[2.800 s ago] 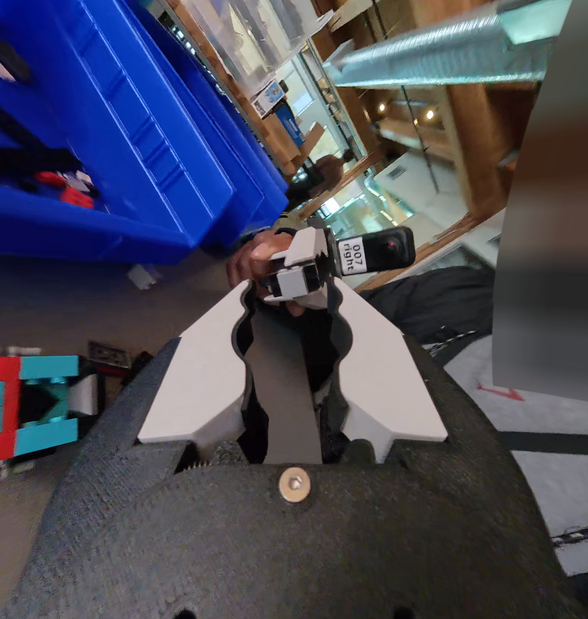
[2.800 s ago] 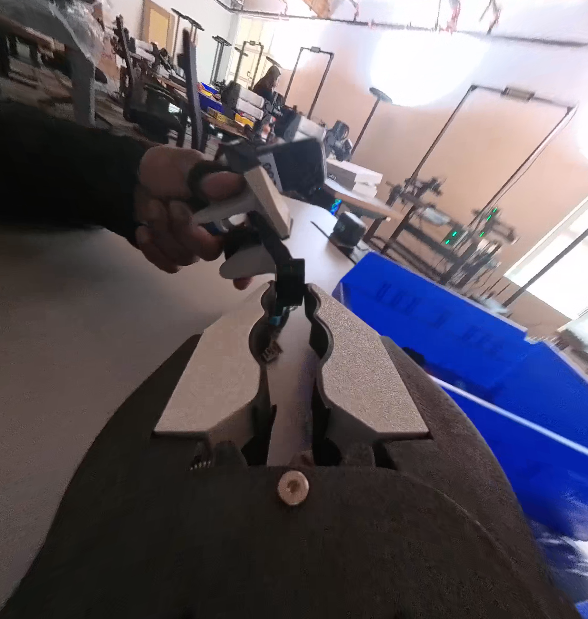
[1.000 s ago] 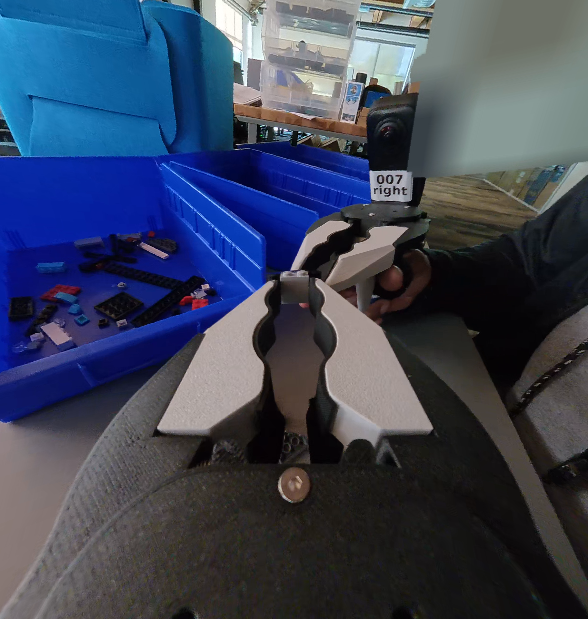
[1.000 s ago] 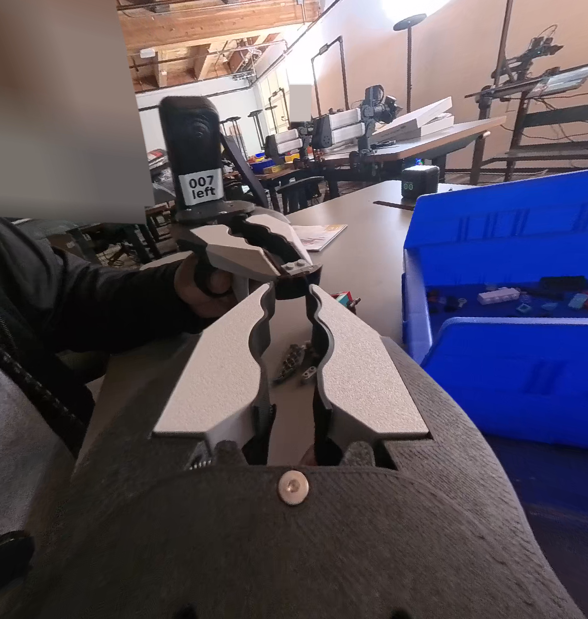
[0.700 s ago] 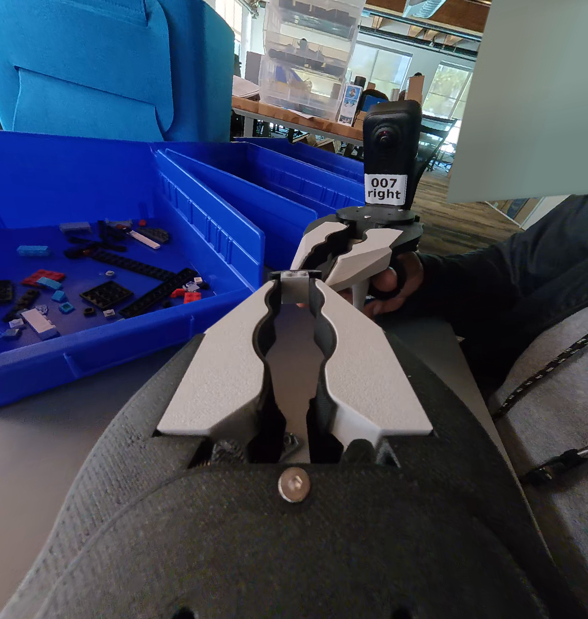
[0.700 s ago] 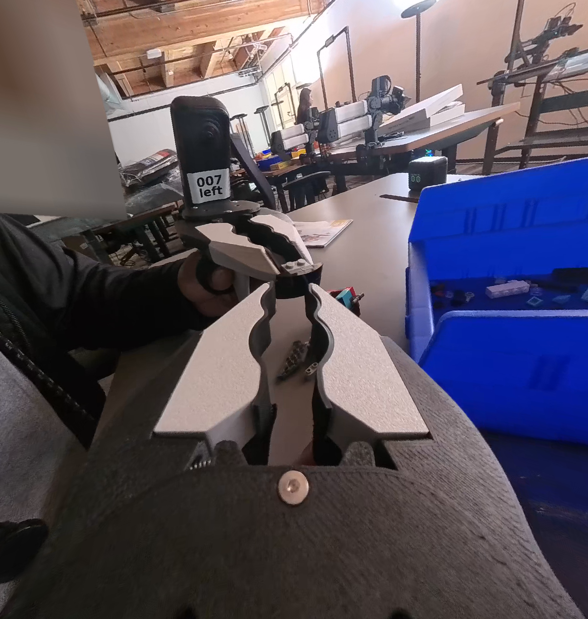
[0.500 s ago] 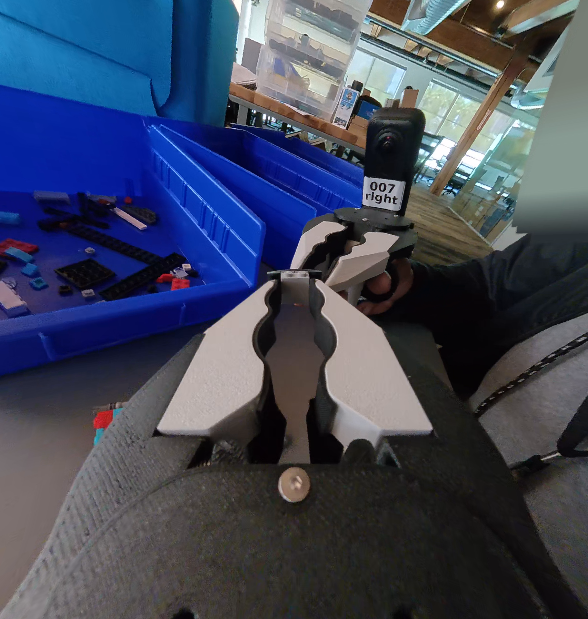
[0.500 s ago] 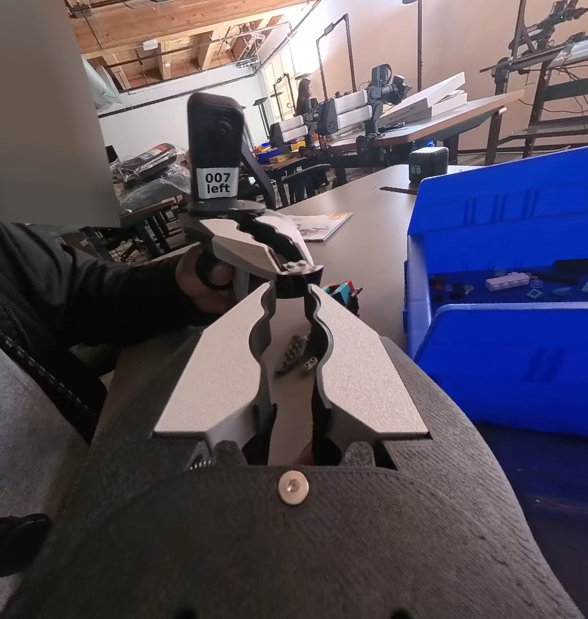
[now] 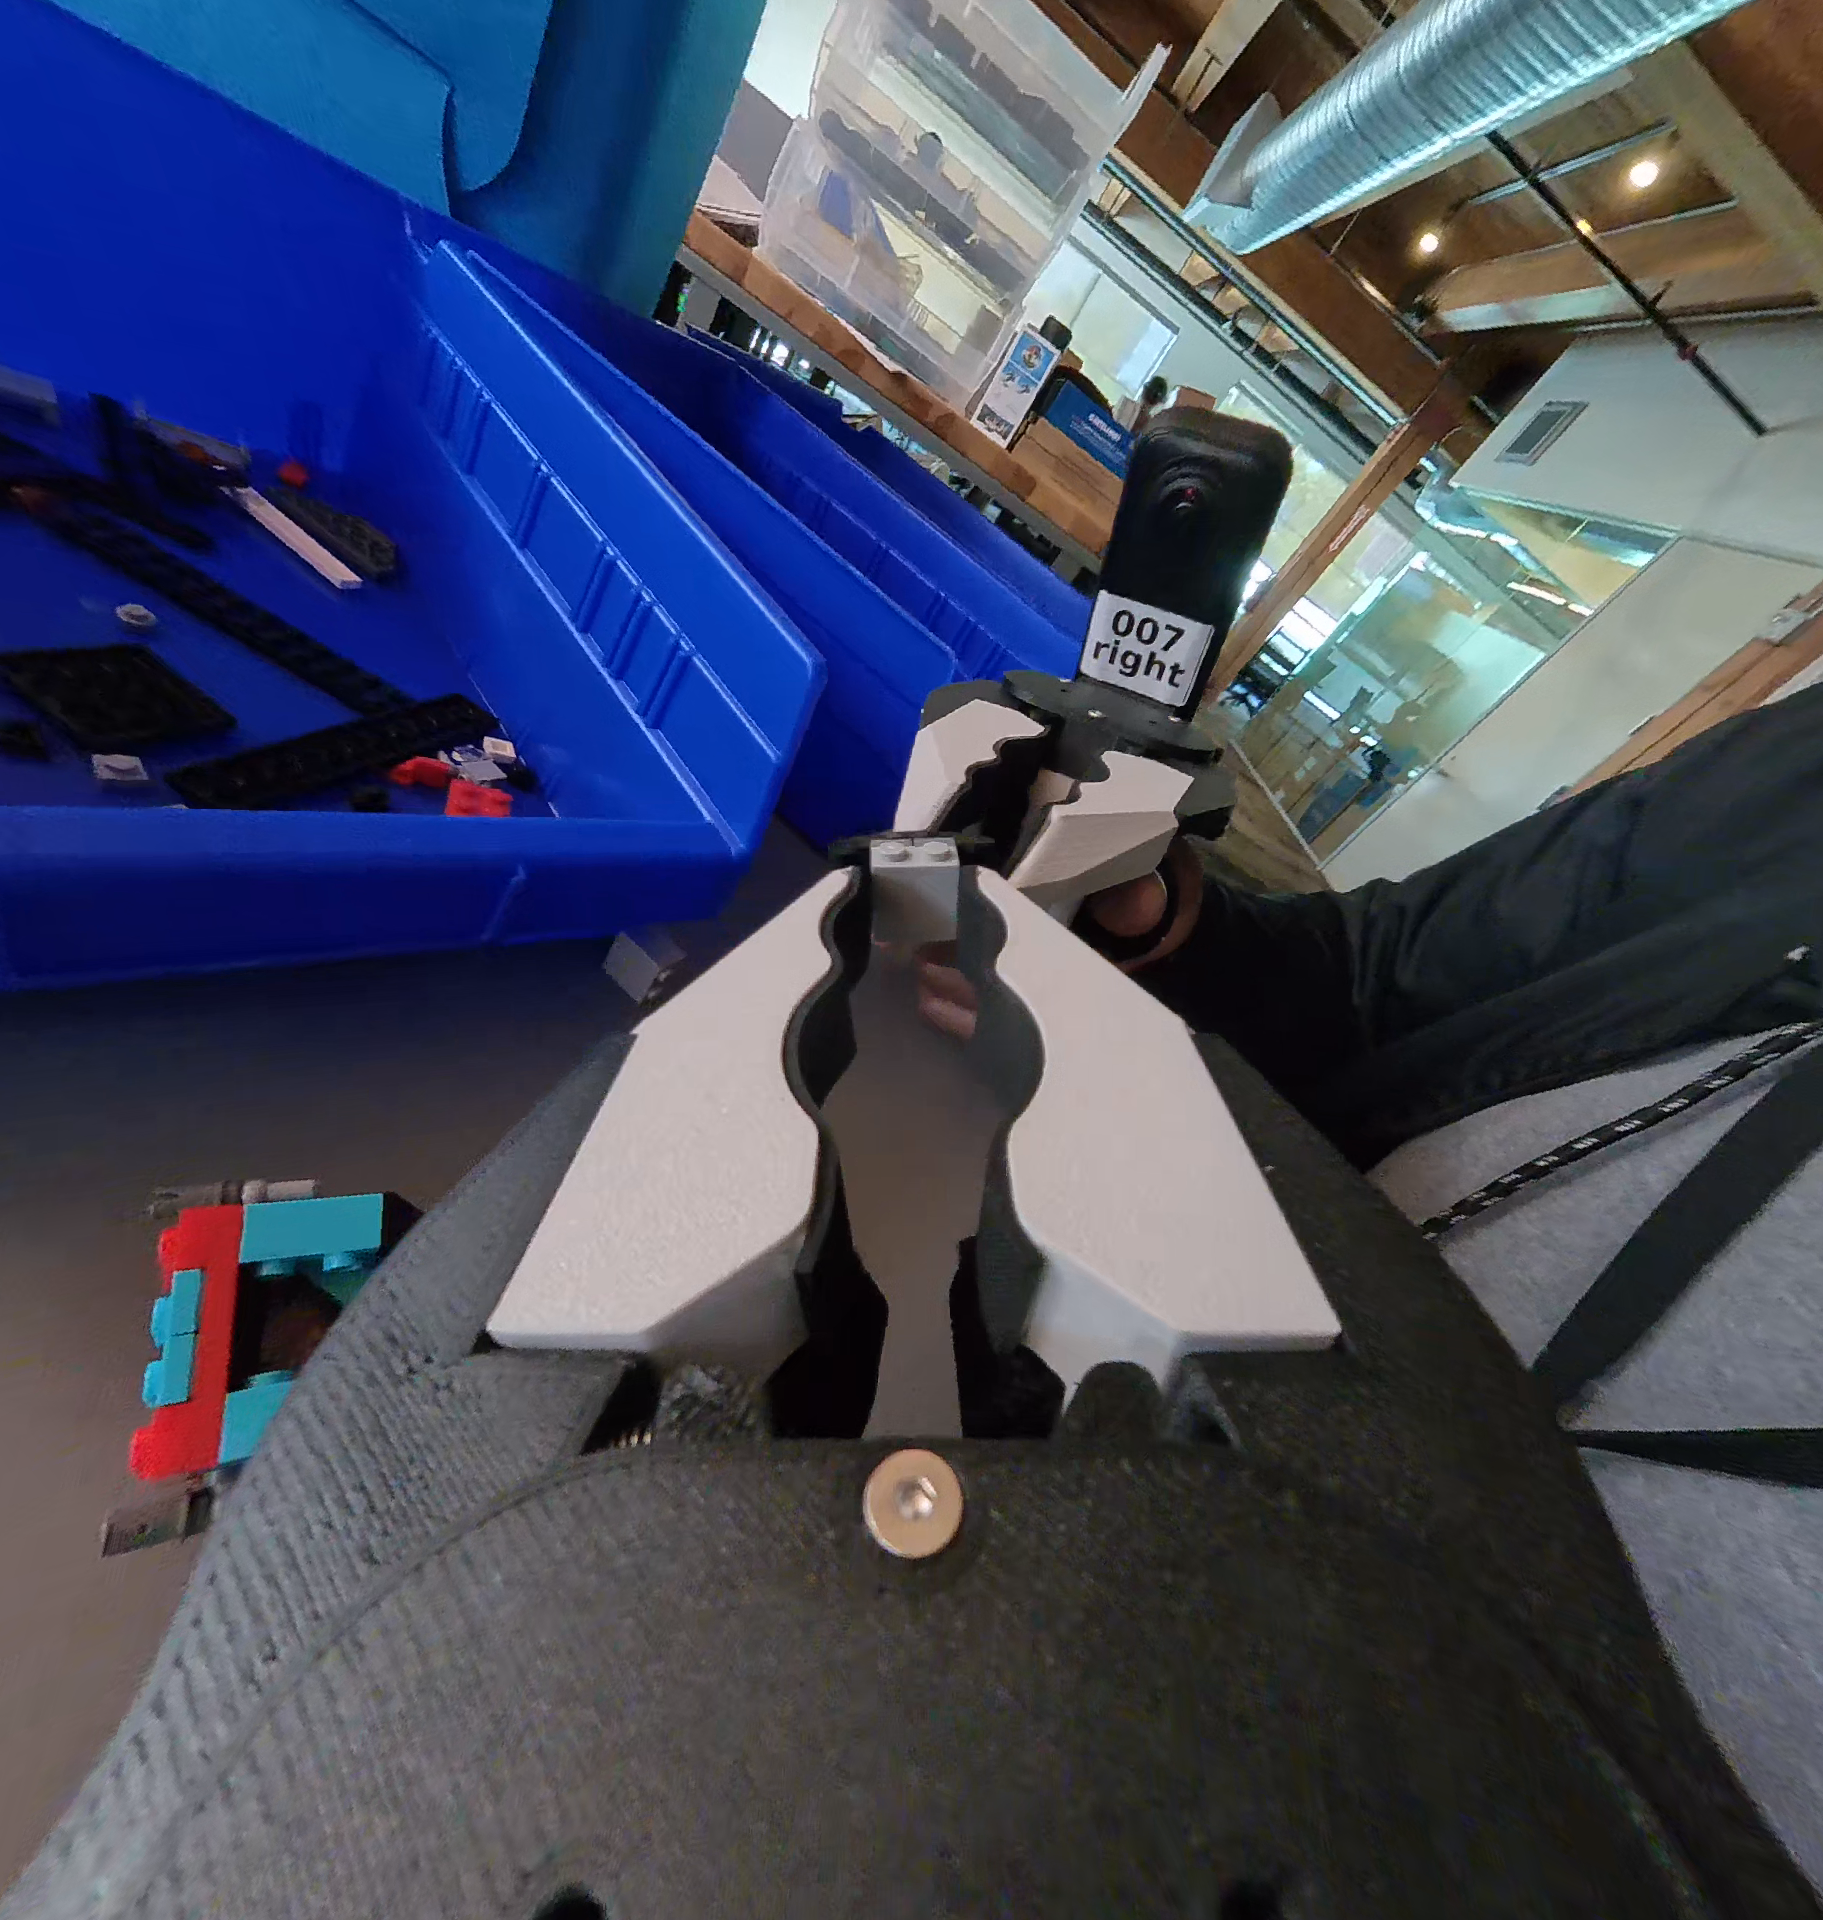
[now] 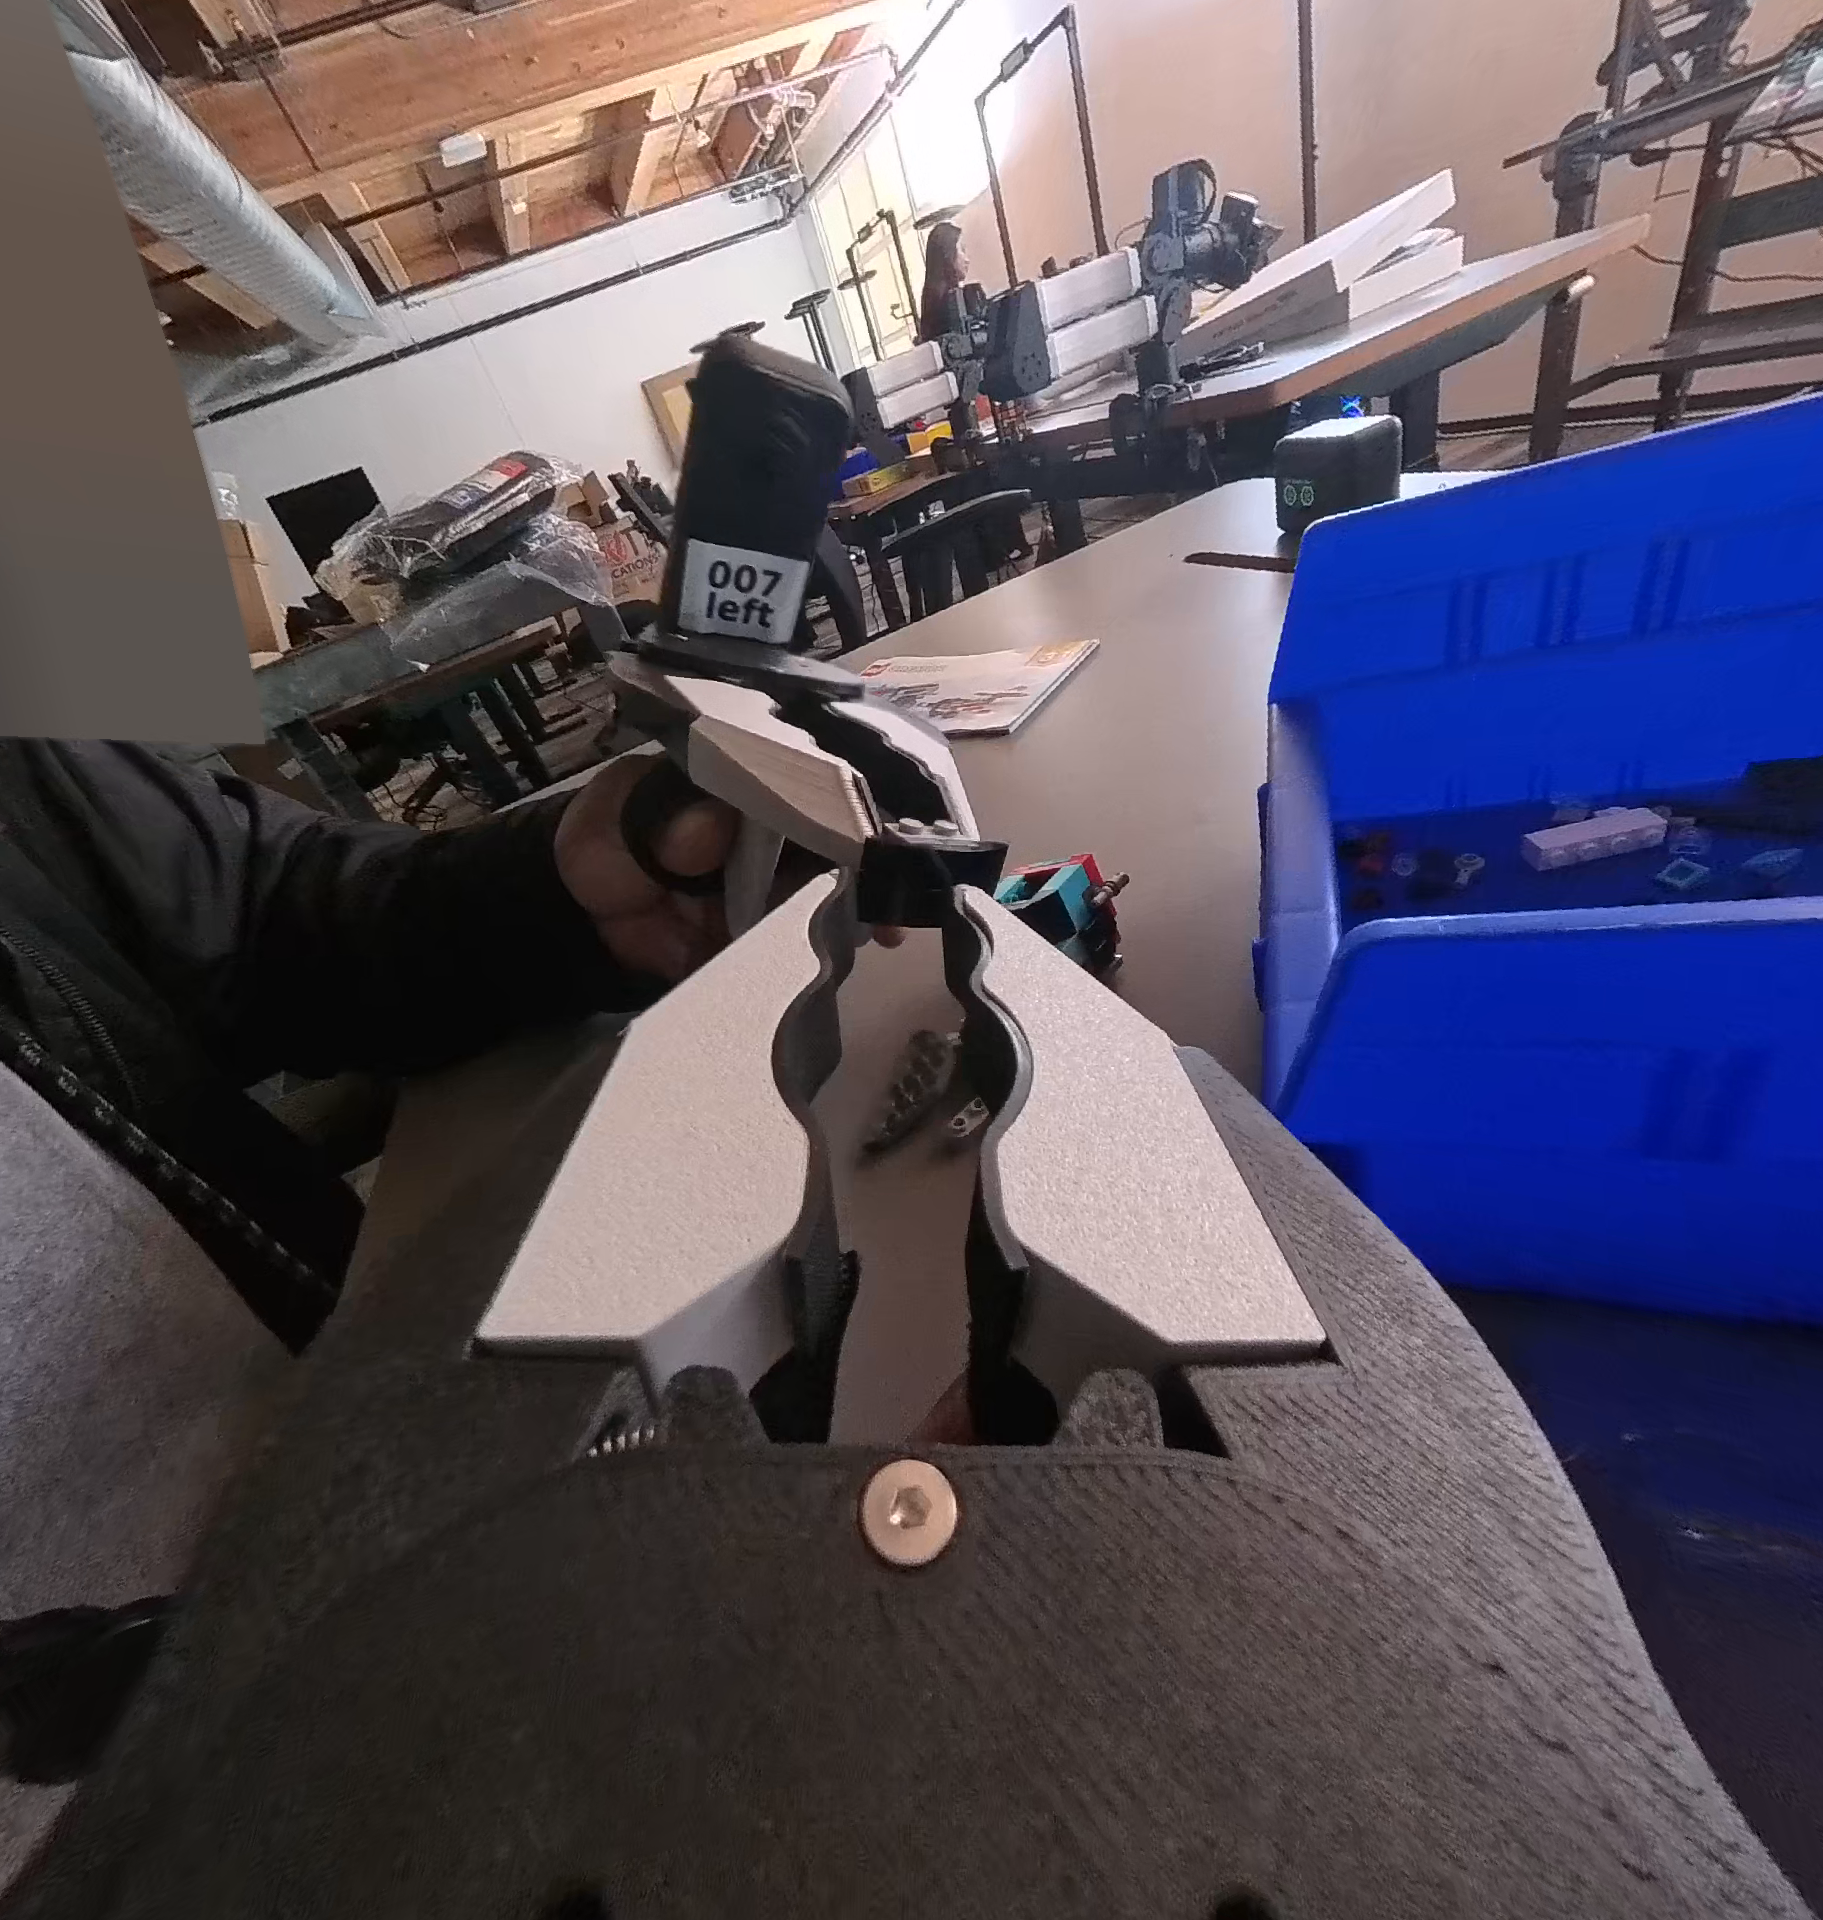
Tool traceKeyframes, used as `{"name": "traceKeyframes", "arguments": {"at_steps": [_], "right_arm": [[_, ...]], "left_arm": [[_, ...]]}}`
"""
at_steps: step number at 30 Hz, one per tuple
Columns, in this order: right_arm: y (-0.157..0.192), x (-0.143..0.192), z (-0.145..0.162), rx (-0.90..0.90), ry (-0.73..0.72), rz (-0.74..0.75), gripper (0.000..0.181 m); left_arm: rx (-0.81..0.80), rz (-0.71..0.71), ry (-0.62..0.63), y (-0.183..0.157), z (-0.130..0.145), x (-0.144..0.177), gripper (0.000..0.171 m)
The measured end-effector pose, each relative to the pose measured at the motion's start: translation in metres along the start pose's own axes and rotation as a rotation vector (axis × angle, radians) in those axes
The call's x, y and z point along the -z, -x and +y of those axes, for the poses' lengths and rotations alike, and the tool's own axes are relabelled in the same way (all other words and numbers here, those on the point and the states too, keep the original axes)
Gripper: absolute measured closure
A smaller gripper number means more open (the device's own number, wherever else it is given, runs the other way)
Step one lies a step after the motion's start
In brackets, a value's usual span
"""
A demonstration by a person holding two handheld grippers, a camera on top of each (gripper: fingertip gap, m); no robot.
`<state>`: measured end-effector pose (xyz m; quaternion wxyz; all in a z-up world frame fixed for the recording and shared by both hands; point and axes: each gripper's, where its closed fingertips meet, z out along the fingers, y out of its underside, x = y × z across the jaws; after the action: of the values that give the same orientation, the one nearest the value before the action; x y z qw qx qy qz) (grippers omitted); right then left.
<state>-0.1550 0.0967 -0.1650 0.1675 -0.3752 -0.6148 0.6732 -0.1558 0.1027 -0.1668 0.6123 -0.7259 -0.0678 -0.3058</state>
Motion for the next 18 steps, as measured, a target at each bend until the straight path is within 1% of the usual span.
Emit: {"name": "traceKeyframes", "arguments": {"at_steps": [12,14,16,18], "right_arm": [[0.0013,0.001,-0.0025,-0.014,-0.011,-0.015,0.165],[0.0003,0.0006,-0.0023,0.009,-0.009,0.002,0.164],[-0.0005,0.0001,-0.0022,0.048,-0.007,0.028,0.164],[-0.0001,-0.0009,-0.0026,0.1,-0.007,0.056,0.158]], "left_arm": [[0.139,0.087,-0.028,-0.0014,0.0003,-0.0003,0.155],[0.125,0.071,-0.035,-0.0005,-0.0004,-0.0004,0.155],[0.072,0.032,-0.034,0.0006,-0.0013,-0.0003,0.155],[0.014,-0.02,-0.042,0.0023,-0.0043,0.0005,0.155]]}}
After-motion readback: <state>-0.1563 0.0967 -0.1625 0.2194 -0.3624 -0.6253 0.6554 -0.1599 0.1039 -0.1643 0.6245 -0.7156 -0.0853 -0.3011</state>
